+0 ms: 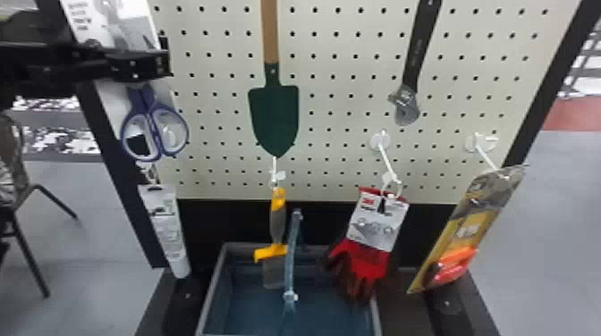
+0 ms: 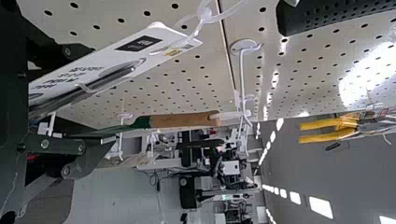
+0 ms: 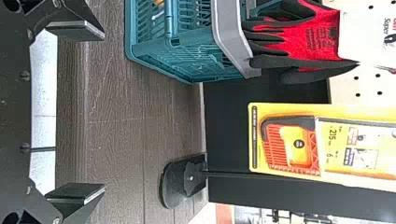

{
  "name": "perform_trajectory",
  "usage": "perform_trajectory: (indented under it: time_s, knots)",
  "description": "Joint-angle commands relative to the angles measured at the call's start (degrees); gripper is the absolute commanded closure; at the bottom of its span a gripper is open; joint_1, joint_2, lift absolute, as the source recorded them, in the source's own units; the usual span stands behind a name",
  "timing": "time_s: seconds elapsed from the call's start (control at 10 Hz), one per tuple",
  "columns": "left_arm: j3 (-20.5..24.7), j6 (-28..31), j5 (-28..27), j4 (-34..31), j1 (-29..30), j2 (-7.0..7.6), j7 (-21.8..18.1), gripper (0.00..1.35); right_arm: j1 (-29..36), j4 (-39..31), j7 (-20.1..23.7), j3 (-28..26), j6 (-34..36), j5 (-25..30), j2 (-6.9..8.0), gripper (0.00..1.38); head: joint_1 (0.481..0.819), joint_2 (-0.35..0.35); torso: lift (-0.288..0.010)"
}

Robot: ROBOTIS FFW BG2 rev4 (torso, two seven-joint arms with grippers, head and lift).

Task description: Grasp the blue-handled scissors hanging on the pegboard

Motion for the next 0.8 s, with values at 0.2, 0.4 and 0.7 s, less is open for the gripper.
perform_trajectory:
  time_s: [0.2, 0.4, 0.7]
  knots:
    - [-0.7, -2.1, 0.7, 0.0, 0.1, -0.06, 0.7, 1.15, 0.0, 0.0, 0.0, 0.0, 0.0, 0.1, 0.0, 0.15, 0.549, 0.0, -0.1]
    - [-0.9, -2.2, 0.7, 0.0, 0.1, -0.06, 0.7, 1.15, 0.0, 0.1, 0.0, 0.0, 0.0, 0.0, 0.0, 0.15, 0.549, 0.0, -0.1]
    - [-1.0, -1.9, 0.7, 0.1, 0.2, -0.06, 0.7, 1.15, 0.0, 0.1, 0.0, 0.0, 0.0, 0.0, 0.0, 0.15, 0.549, 0.0, -0.1]
